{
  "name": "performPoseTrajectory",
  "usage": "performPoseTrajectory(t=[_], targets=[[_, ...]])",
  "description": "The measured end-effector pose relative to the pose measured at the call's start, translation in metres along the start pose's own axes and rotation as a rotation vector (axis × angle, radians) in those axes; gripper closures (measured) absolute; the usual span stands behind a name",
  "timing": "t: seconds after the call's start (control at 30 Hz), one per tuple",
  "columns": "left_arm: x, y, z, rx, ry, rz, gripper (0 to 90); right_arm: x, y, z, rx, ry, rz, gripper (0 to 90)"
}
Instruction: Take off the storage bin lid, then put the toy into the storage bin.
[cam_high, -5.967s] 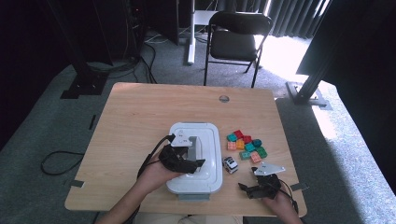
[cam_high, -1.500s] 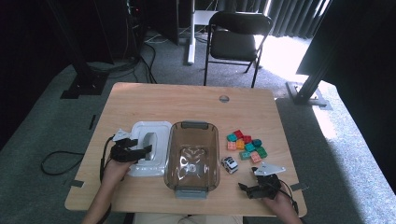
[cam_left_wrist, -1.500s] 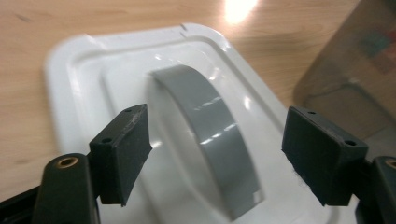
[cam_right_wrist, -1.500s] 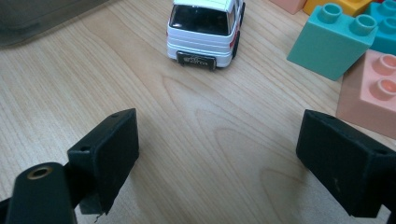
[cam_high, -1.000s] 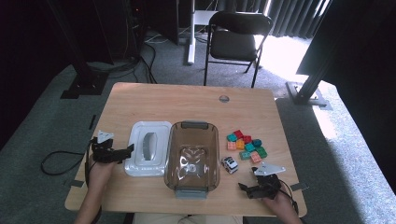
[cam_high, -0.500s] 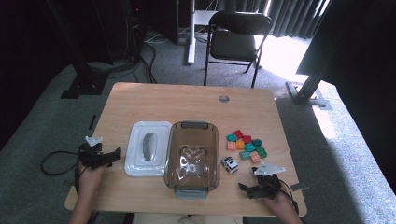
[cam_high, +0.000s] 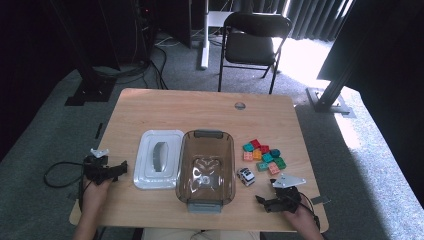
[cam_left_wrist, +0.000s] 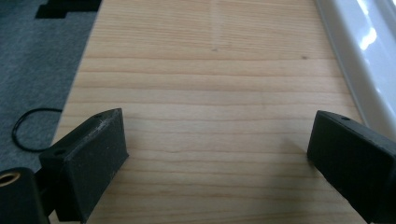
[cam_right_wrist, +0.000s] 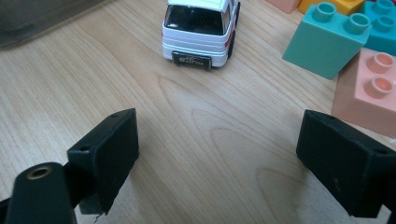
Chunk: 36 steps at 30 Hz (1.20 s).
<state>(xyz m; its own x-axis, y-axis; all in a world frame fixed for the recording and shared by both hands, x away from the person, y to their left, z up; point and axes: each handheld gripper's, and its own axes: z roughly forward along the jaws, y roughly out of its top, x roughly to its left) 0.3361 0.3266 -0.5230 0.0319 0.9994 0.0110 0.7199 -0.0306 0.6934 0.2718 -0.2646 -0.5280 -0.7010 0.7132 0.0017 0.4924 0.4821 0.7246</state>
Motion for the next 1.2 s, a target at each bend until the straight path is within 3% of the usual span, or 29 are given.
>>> performPoseTrajectory(t=[0.33, 0.57, 0.77, 1.0, 1.2], targets=[[-0.002, -0.001, -0.001, -0.002, -0.005, -0.003, 5.2, 0.000, 0.000, 0.000, 0.000, -0.003, 0.006, 12.5], [-0.003, 0.000, 0.001, 0.012, -0.020, 0.022, 0.4, 0.002, 0.001, -0.001, 0.019, -0.001, 0.007, 12.1], [-0.003, 0.000, 0.001, 0.013, -0.022, 0.025, 0.3, 0.003, 0.005, -0.005, 0.045, -0.004, 0.049, 15.7], [-0.003, 0.000, 0.001, 0.013, -0.024, 0.025, 0.4, 0.002, 0.027, -0.014, 0.001, -0.045, 0.068, 13.4], [-0.003, 0.000, 0.001, 0.013, -0.025, 0.026, 0.4, 0.013, 0.052, -0.001, -0.012, -0.037, 0.044, 14.7]])
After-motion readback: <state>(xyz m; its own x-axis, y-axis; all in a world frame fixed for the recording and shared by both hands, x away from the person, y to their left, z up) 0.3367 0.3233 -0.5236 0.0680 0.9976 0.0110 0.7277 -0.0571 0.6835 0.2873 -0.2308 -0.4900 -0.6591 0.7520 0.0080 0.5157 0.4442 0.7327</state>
